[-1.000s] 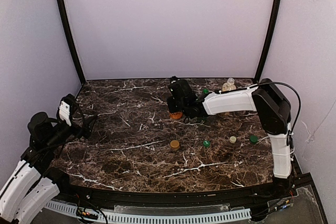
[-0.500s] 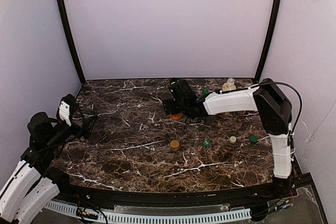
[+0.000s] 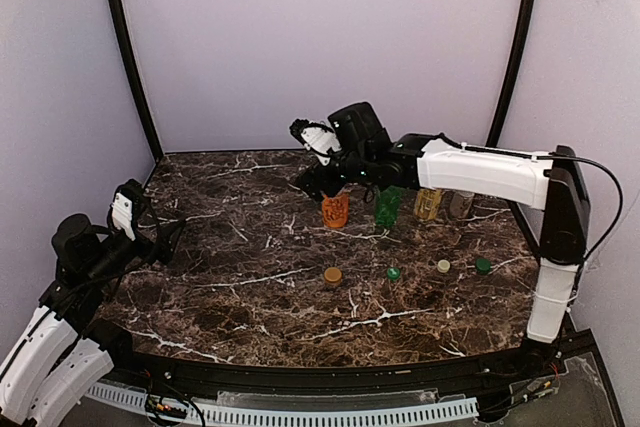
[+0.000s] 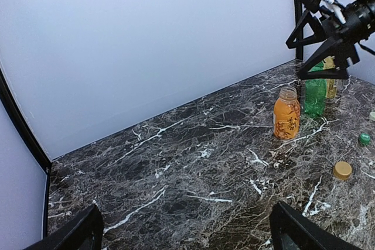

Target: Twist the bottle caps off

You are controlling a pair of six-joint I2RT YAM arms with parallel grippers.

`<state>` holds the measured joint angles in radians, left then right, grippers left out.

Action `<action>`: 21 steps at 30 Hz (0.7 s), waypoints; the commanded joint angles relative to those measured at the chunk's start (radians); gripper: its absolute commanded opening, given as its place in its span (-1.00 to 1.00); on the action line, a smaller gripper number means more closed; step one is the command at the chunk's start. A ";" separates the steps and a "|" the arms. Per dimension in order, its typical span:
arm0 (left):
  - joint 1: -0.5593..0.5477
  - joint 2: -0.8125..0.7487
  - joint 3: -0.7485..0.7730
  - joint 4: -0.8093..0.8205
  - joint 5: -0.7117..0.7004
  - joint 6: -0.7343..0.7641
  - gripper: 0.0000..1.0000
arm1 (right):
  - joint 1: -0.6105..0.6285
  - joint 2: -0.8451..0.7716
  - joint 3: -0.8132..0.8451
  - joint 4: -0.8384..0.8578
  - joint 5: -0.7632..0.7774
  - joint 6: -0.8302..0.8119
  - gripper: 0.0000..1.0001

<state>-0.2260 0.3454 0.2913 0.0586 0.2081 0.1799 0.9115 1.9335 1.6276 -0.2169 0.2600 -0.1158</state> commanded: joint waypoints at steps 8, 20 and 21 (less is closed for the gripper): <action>0.015 -0.011 -0.019 0.017 0.038 0.005 0.99 | -0.066 -0.463 -0.298 -0.276 -0.479 -0.383 0.97; 0.056 -0.005 -0.018 0.009 0.048 -0.014 0.99 | -0.529 -0.874 -0.732 -0.238 -0.376 -0.012 0.97; 0.068 -0.006 -0.017 0.006 0.043 -0.017 0.99 | -0.567 -0.907 -0.763 -0.217 -0.345 0.019 0.97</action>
<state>-0.1909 0.3408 0.2882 0.0582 0.2485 0.1791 0.4557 1.1122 0.9535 -0.4786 -0.1608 -0.2573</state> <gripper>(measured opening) 0.996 0.986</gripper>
